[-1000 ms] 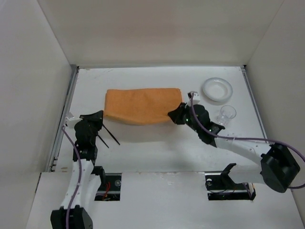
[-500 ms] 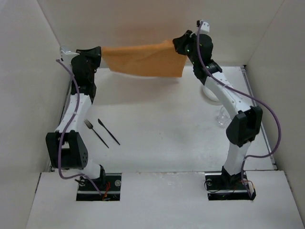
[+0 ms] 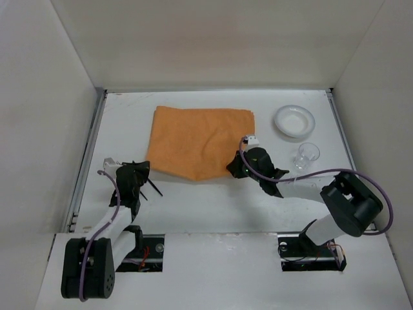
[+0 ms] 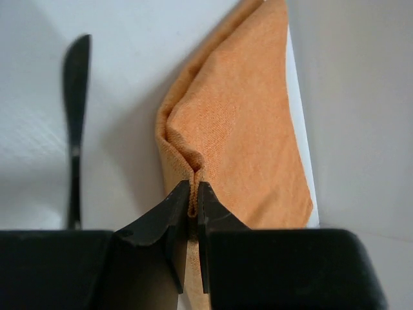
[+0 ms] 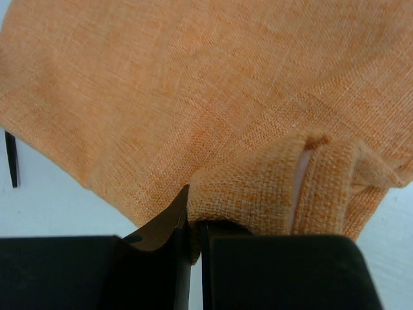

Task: Set the dinner table for one person

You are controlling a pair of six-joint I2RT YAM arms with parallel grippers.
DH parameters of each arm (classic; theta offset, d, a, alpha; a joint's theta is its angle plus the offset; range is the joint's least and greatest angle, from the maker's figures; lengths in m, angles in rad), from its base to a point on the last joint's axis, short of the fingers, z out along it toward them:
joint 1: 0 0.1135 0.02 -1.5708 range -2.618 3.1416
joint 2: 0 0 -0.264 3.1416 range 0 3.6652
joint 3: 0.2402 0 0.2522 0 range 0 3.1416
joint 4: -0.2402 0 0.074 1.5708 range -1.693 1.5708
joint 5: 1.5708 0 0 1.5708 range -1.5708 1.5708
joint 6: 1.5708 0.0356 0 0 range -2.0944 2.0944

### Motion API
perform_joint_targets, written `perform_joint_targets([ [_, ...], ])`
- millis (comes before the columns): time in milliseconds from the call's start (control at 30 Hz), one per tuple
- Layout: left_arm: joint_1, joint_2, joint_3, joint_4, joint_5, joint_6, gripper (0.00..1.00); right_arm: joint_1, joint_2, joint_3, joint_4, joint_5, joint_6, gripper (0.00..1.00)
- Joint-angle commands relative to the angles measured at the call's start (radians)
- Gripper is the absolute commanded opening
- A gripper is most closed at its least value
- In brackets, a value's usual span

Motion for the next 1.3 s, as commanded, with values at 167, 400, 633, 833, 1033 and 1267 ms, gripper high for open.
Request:
perform_joint_targets([
  [167, 0.013, -0.125, -0.018, -0.043, 0.054, 0.01, 0.02, -0.013, -0.178, -0.082, -0.023, 0.07, 0.099, 0.05],
  [400, -0.105, -0.101, -0.038, -0.047, 0.034, 0.01, 0.02, -0.135, -0.246, -0.165, -0.106, 0.119, 0.206, 0.05],
  [633, -0.147, -0.216, -0.064, -0.165, 0.019, 0.023, 0.02, -0.169, -0.295, -0.227, -0.16, 0.114, 0.274, 0.08],
  [833, -0.159, -0.357, -0.02, -0.346, -0.001, 0.095, 0.14, -0.155, -0.451, -0.222, -0.325, 0.191, 0.28, 0.43],
  [1033, -0.185, -0.477, 0.091, -0.475, -0.098, 0.195, 0.28, -0.154, -0.574, -0.103, -0.522, 0.307, 0.225, 0.55],
  [1267, -0.344, -0.253, 0.145, -0.341, -0.17, 0.212, 0.31, -0.106, -0.486, -0.024, -0.496, 0.295, 0.211, 0.31],
])
